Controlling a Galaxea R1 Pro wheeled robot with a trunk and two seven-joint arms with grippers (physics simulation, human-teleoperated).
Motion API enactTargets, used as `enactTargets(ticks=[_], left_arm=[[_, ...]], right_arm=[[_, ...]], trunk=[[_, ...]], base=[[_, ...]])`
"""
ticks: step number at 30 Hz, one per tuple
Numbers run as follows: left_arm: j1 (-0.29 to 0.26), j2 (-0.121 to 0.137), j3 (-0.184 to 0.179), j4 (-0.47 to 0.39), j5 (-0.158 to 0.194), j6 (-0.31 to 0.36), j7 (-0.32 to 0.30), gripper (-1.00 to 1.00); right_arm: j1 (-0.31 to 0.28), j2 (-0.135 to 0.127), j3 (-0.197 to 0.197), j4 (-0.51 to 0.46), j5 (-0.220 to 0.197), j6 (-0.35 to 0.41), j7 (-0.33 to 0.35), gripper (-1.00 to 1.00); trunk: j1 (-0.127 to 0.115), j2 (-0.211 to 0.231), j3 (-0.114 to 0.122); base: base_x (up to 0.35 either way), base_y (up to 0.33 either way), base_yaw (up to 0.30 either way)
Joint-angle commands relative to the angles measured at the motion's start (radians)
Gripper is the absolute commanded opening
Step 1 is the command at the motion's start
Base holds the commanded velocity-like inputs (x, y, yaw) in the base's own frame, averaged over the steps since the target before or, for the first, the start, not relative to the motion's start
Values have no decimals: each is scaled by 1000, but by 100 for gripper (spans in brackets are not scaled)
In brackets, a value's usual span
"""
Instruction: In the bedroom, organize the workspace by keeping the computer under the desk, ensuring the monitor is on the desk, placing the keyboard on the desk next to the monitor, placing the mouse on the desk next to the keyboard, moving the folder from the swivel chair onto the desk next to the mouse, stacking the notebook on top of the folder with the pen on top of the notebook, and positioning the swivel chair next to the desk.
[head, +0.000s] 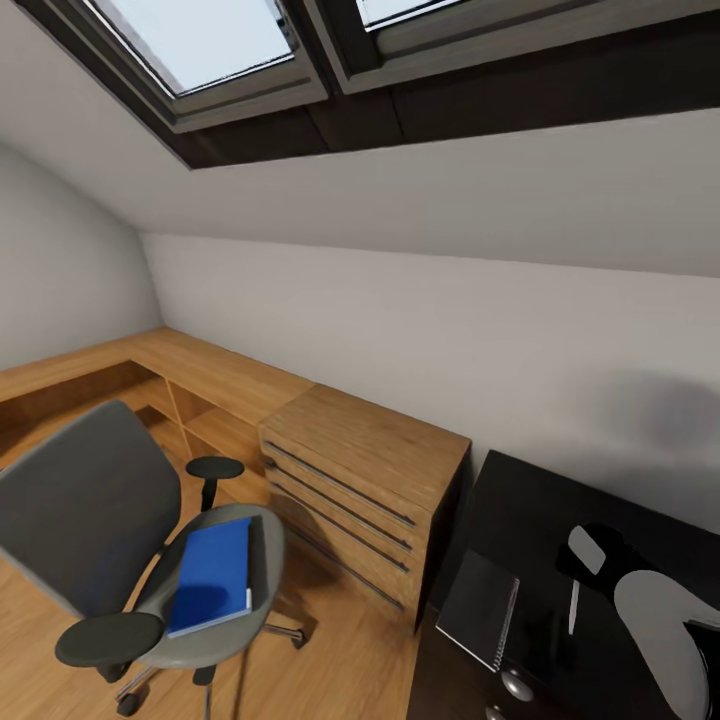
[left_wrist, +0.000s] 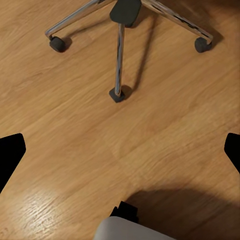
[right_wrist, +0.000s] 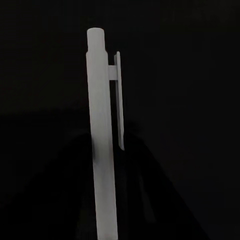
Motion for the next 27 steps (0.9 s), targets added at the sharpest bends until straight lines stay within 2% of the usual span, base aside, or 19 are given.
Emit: enactTargets(ticks=[1,27], left_arm=[[-1,1,-9,0,8,-4,7,100],[-1,1,-8,0,9,-4,7,100]], right_arm=[[0,0,2,-2,-11,3,-7,-100],[0,1,2,-2,-9,2,-7,-100]], trunk=[[4,-8,-5],[100,-183,-83]], base=[[0,0,0],[0,0,0]])
